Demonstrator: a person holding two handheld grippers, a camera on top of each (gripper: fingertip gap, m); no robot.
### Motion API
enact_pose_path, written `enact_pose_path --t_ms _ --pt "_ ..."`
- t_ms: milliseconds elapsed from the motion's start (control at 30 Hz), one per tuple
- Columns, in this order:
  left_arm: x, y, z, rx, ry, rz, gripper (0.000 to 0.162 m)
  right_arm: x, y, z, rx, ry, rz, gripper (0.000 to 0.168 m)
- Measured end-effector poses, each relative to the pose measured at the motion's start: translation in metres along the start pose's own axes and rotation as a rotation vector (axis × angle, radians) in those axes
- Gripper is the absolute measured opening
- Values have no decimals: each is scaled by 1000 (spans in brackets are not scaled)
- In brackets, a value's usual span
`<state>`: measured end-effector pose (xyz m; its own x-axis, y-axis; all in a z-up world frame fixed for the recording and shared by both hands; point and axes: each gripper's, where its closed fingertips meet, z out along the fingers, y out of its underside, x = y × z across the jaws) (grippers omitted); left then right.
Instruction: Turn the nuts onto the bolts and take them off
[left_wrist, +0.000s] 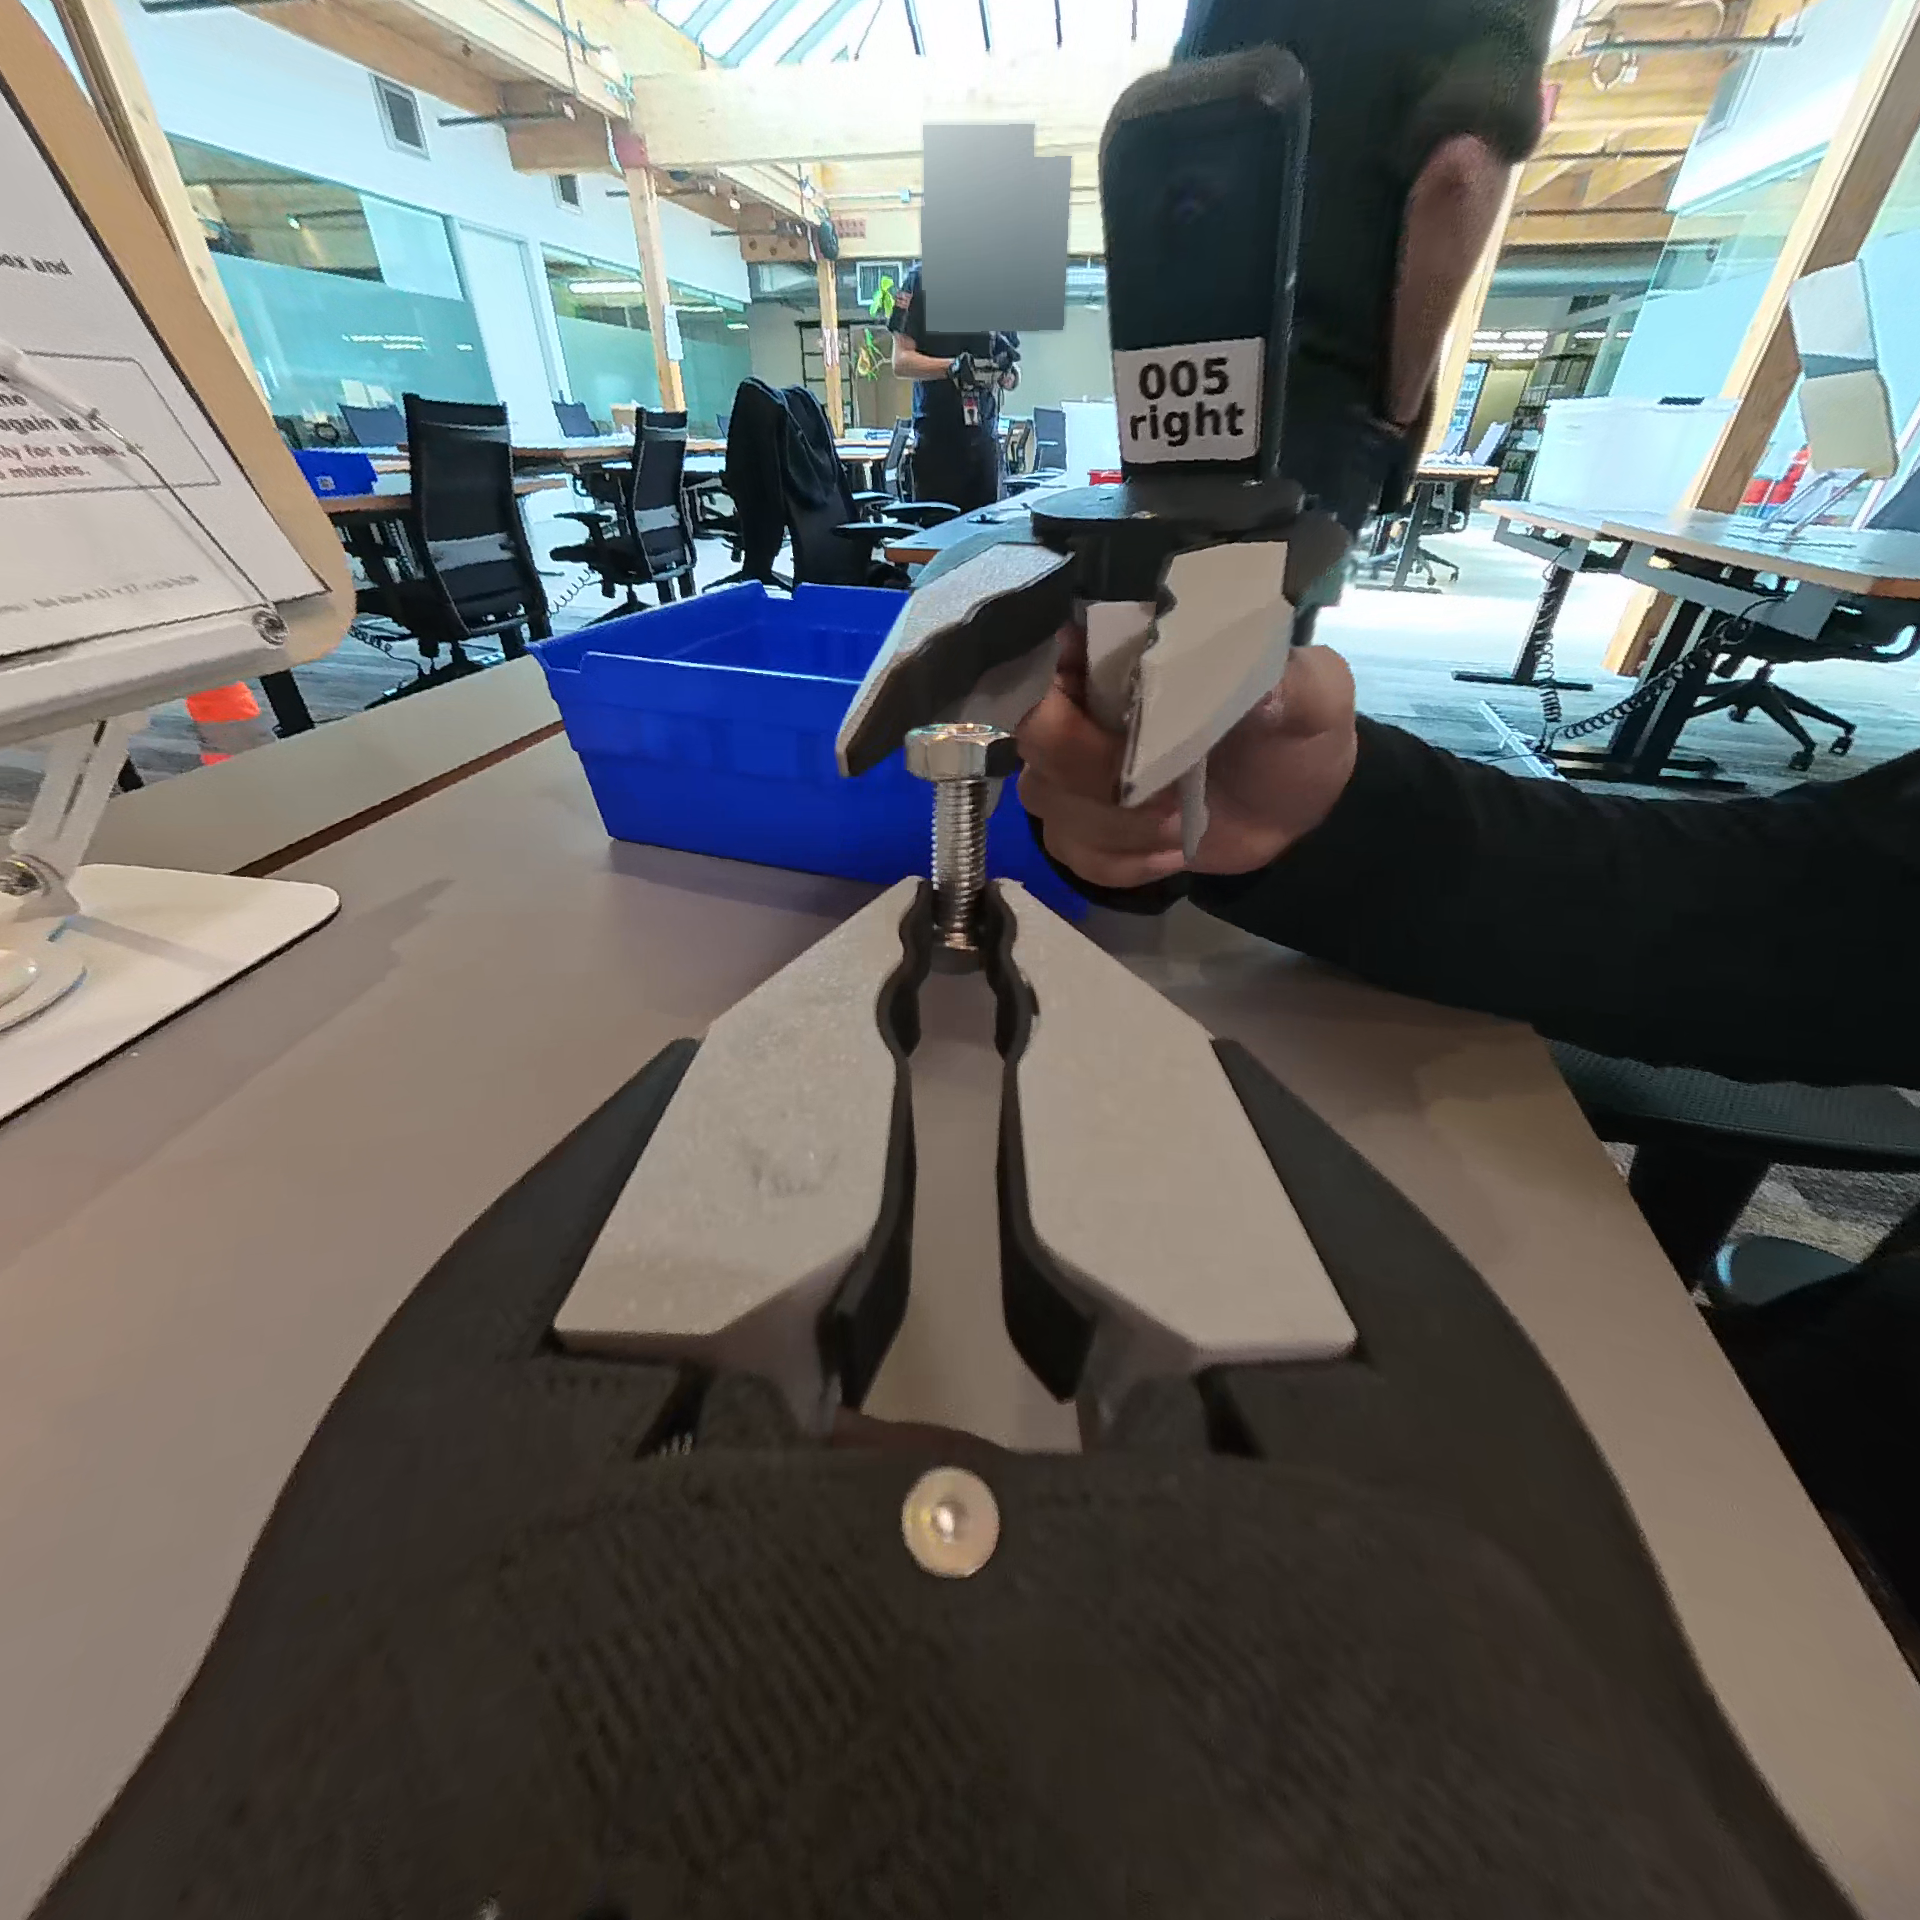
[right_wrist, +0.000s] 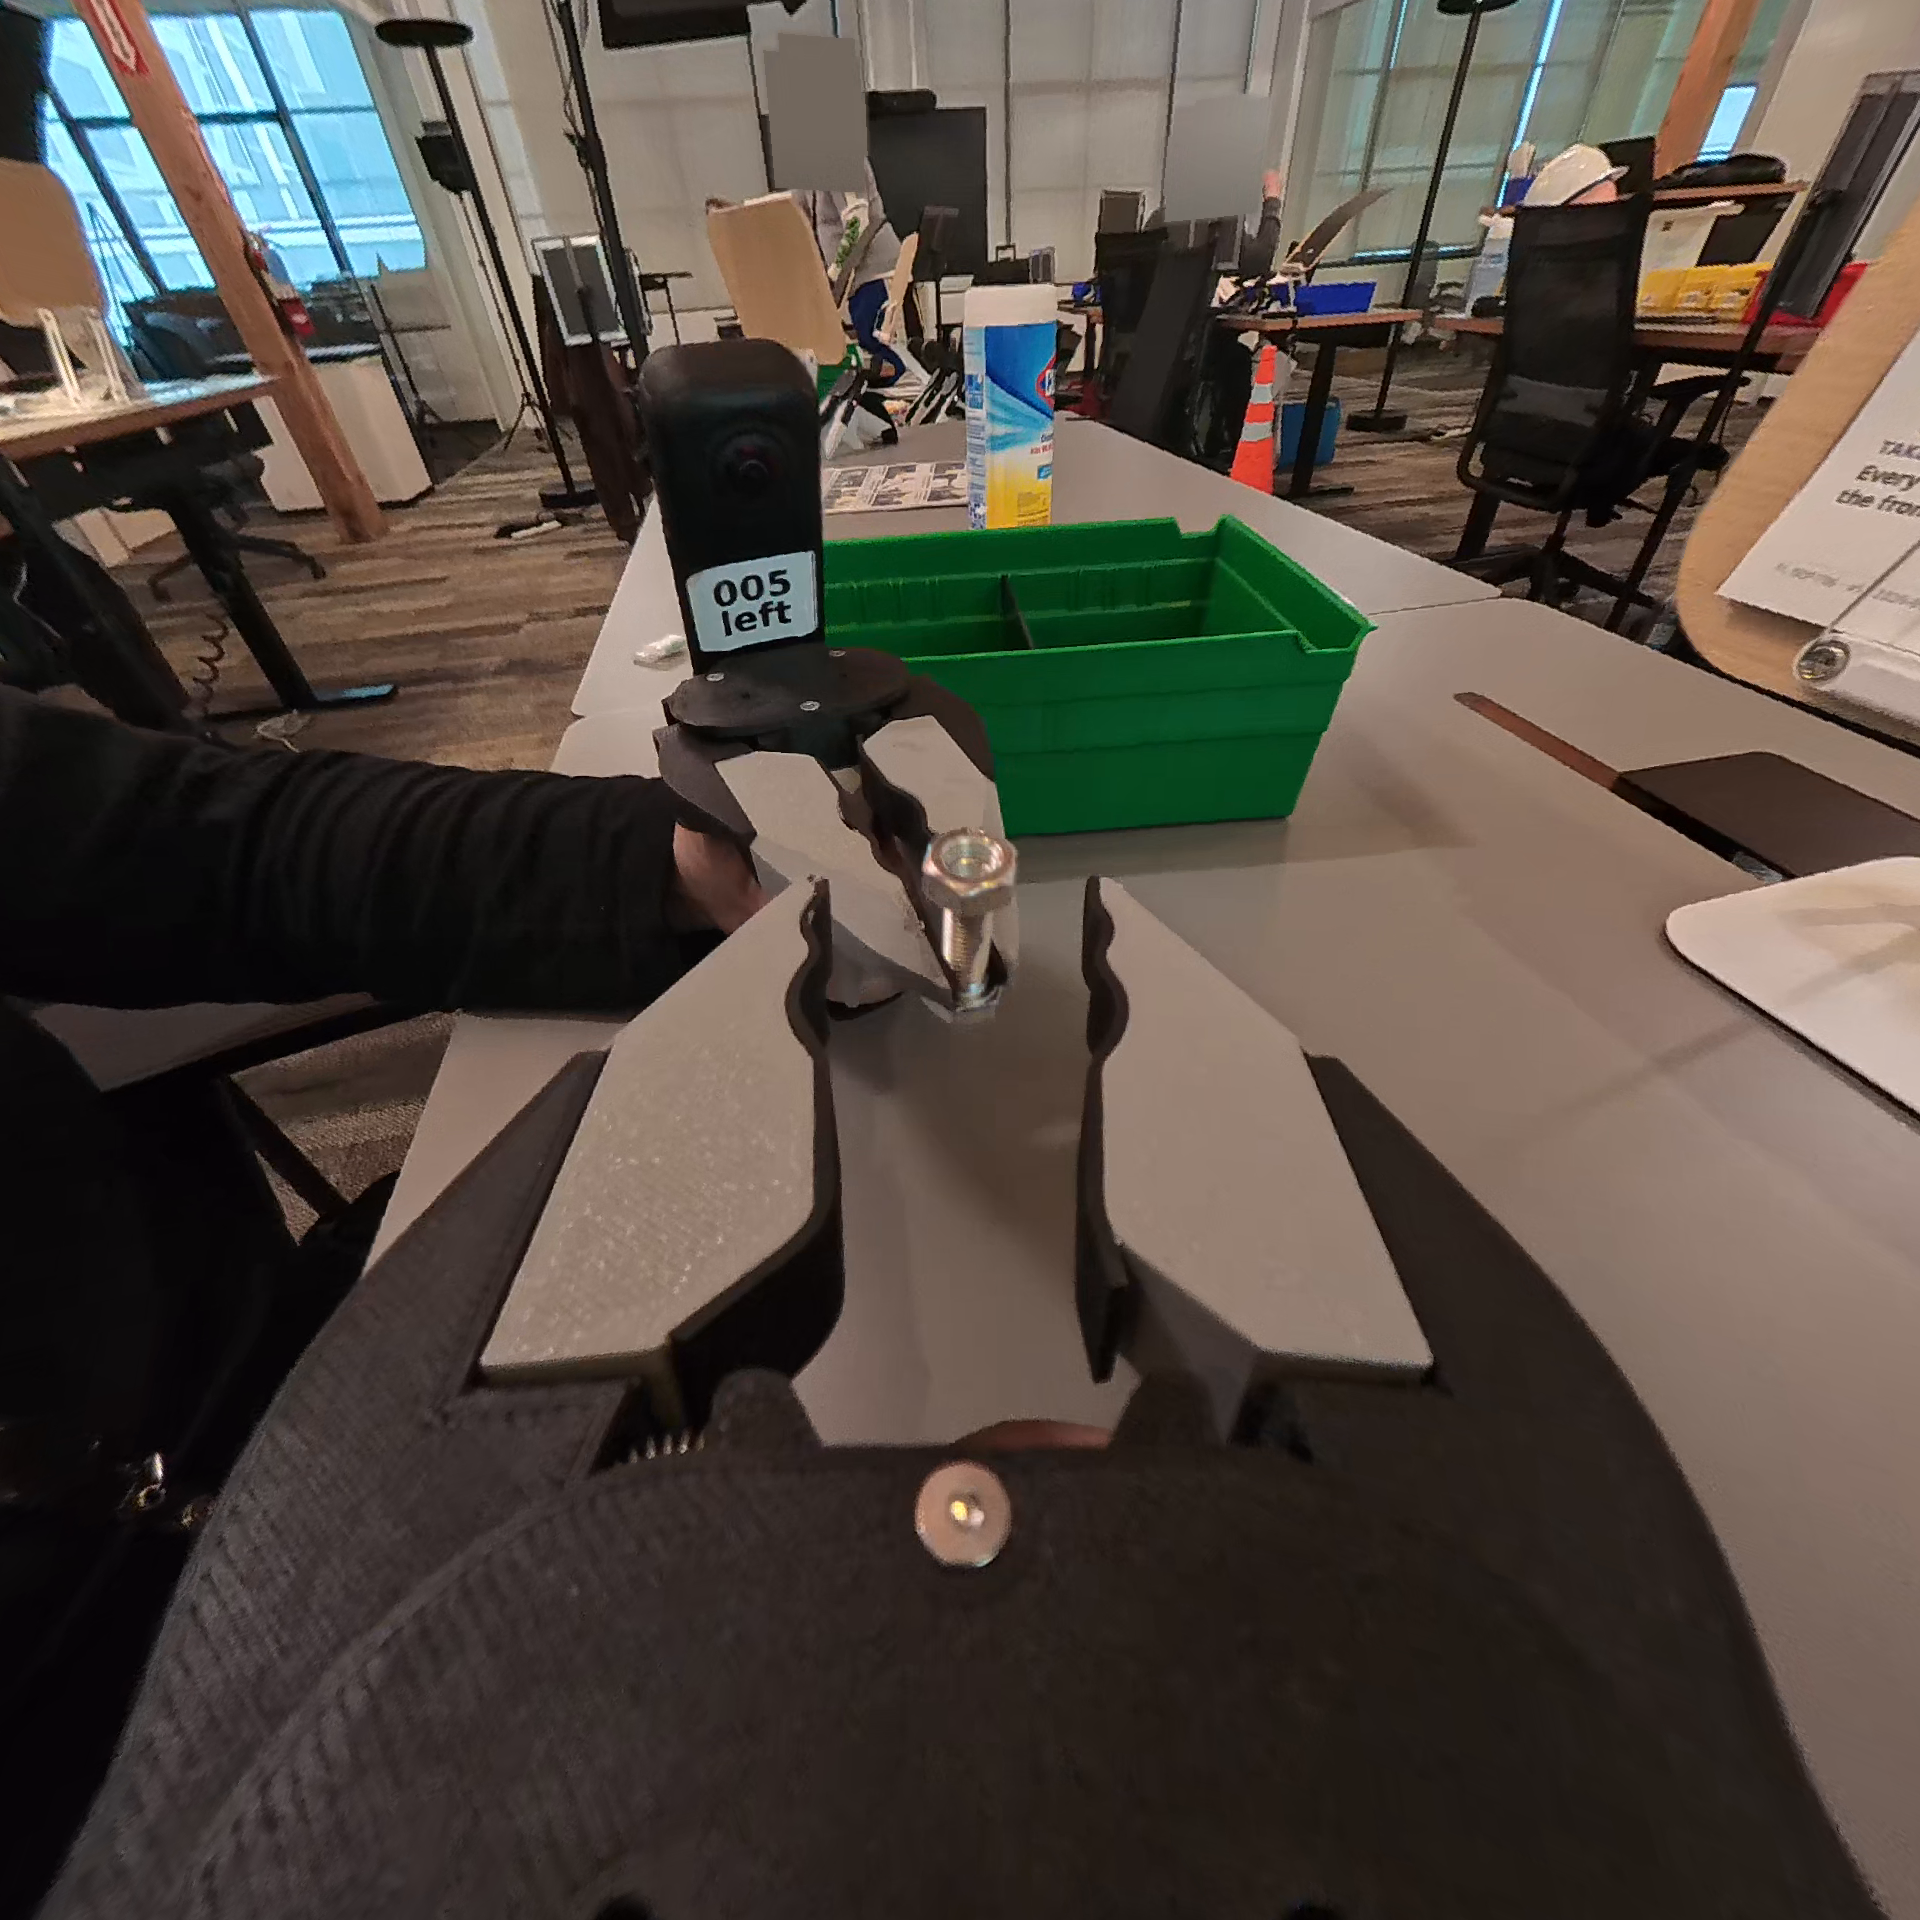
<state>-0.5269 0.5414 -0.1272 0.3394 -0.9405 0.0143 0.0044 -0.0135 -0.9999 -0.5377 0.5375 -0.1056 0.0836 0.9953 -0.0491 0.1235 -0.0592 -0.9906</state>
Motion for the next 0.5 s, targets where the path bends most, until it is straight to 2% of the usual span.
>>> enact_pose_path --t_ms 233,500 --pt "-1 -7 -4 30 0 -10 6 3 4 -5 -14 -8 37 21" --pt "2 -3 -1 13 16 -17 6 0 11 5 -44 -22 47 7"
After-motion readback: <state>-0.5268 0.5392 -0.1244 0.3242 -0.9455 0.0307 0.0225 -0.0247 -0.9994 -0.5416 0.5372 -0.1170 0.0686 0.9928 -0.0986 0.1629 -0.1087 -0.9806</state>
